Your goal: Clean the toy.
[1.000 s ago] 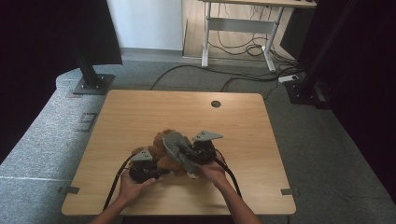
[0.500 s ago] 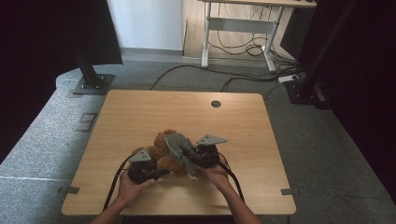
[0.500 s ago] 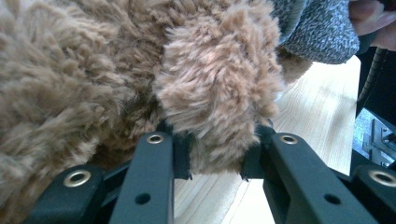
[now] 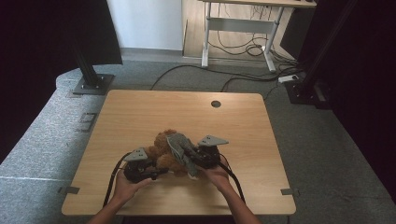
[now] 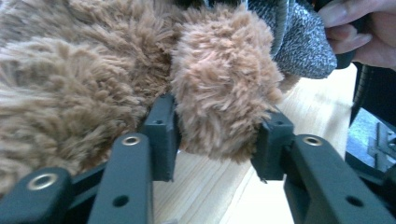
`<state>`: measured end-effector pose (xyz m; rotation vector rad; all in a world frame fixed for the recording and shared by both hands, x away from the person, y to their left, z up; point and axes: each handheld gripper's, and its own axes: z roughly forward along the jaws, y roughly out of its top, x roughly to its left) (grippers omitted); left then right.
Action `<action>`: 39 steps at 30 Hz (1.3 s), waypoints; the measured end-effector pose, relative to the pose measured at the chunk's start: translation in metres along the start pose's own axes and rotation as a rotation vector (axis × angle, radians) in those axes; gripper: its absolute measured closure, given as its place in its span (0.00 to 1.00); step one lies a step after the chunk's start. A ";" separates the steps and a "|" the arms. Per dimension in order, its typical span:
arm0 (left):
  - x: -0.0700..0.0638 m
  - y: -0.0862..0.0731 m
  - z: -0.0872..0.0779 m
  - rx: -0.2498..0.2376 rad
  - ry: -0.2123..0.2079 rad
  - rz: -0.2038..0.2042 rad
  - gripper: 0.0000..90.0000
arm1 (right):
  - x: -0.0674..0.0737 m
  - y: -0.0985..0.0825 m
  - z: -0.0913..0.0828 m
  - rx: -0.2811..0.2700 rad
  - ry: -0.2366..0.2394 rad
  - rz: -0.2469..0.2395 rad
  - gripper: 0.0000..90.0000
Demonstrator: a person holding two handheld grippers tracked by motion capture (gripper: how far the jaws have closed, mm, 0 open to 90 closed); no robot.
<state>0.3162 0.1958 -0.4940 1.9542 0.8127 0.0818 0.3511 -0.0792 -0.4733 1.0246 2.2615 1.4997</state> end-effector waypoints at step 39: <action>-0.007 0.004 0.012 0.019 -0.003 0.012 0.82 | 0.032 0.044 0.027 0.044 0.046 -0.099 0.87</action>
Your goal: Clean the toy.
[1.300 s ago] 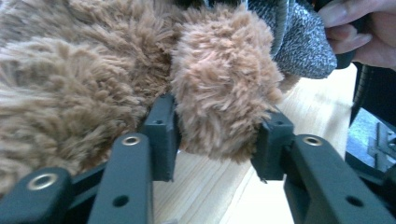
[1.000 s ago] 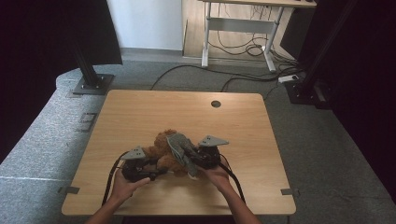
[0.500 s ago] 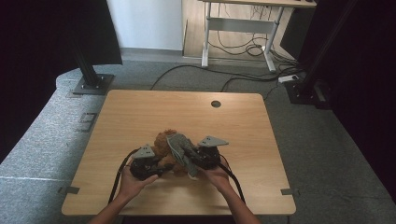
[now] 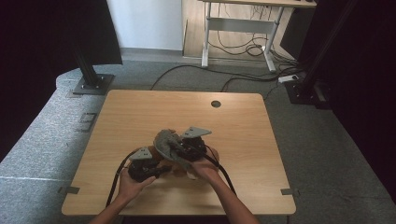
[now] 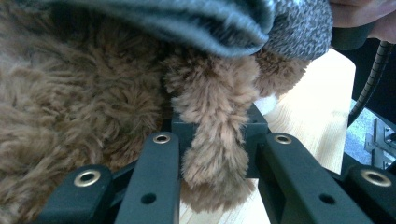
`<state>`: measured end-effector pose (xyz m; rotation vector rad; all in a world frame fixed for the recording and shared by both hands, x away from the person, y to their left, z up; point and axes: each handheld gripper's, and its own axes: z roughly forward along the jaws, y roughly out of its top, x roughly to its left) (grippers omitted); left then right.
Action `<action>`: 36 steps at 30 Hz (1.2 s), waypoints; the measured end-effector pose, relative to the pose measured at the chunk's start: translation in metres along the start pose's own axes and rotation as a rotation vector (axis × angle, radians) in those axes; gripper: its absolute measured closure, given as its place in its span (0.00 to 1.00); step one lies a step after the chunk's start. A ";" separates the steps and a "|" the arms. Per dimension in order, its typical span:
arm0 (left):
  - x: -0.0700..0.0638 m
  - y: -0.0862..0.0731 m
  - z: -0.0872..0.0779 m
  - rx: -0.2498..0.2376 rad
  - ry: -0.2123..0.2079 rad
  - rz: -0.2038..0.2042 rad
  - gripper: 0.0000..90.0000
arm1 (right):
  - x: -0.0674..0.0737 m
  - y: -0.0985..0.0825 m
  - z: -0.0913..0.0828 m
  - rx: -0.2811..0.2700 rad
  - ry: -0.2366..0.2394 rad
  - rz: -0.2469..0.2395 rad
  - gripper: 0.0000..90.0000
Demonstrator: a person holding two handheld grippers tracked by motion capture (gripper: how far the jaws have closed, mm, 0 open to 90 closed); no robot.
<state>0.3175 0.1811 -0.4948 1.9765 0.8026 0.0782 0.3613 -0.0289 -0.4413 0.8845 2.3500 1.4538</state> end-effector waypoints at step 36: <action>-0.007 -0.011 0.010 0.059 -0.029 0.000 0.82 | -0.043 -0.015 -0.058 -0.058 -0.110 0.093 0.87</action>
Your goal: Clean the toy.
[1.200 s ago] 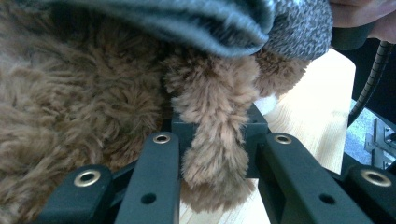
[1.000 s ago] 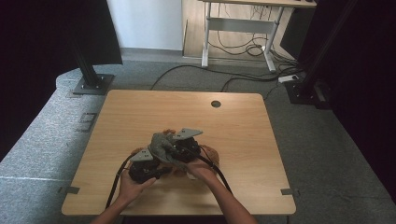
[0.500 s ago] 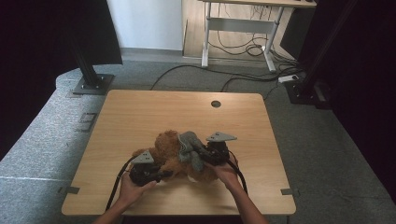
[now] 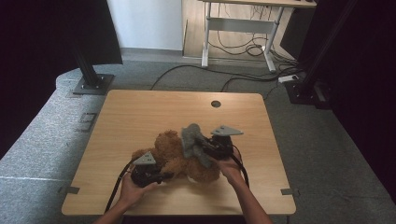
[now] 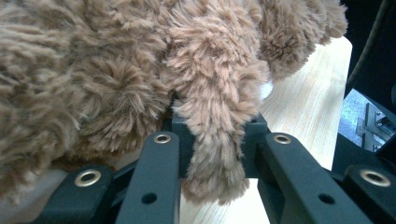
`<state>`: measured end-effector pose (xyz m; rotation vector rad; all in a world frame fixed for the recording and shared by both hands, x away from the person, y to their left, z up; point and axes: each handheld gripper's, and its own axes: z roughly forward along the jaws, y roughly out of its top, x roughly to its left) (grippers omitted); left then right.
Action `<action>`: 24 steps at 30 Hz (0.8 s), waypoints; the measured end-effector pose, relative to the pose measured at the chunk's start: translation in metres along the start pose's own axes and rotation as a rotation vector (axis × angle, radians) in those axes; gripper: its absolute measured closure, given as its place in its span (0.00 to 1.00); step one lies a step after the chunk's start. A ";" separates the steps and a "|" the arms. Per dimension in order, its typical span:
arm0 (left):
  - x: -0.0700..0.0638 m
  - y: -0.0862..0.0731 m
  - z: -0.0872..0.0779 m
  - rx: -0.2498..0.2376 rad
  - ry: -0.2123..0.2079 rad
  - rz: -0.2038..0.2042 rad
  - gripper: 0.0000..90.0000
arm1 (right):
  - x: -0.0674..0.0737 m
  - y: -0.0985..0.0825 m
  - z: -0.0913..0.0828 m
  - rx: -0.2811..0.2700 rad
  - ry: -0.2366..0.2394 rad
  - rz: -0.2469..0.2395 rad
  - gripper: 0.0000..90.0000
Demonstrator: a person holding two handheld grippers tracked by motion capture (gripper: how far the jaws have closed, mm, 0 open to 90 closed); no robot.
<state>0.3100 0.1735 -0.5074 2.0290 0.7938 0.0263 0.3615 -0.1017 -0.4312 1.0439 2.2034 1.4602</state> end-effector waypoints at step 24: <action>-0.001 -0.005 0.003 0.020 -0.007 -0.001 0.82 | -0.044 -0.021 0.024 0.130 -0.105 0.118 0.87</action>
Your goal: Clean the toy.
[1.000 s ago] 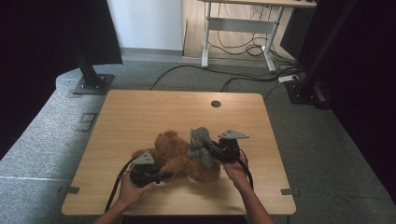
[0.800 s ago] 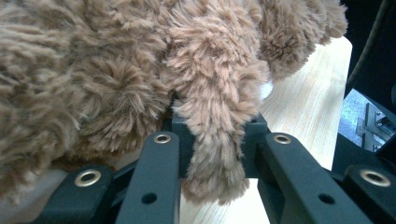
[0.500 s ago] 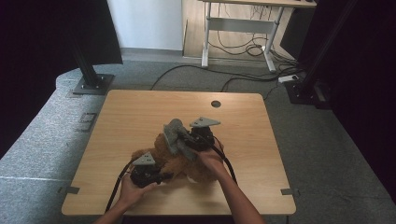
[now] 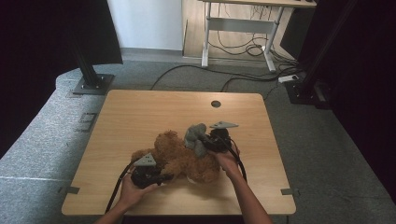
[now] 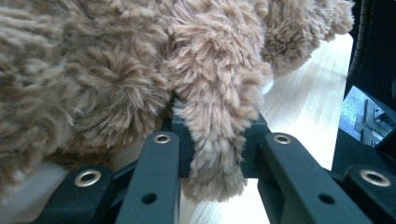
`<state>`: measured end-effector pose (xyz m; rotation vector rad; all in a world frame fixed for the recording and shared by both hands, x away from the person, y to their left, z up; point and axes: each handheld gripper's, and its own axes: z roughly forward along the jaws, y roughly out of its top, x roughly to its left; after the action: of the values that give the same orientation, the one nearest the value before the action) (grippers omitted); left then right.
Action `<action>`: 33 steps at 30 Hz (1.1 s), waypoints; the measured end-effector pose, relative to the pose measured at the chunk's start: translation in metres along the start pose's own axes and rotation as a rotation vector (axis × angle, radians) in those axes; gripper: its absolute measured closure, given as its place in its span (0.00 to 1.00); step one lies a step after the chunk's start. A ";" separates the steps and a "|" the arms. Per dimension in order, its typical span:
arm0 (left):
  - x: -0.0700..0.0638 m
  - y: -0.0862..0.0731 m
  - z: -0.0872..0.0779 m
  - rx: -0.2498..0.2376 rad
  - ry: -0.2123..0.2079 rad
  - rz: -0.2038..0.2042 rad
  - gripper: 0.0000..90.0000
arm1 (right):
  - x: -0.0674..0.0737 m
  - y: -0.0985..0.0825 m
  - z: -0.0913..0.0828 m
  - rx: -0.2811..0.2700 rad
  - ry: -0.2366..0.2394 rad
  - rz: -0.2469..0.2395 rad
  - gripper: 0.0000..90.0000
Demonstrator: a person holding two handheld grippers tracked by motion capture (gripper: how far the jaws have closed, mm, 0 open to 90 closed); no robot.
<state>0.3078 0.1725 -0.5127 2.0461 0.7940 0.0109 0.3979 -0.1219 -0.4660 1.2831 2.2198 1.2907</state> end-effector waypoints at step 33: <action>0.007 0.005 0.016 0.061 0.014 -0.023 0.82 | 0.022 -0.033 -0.065 -0.162 0.076 -0.004 0.87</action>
<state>0.3204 0.1626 -0.5201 2.0961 0.8358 -0.0117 0.3279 -0.1481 -0.4519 1.1879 2.1157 1.5073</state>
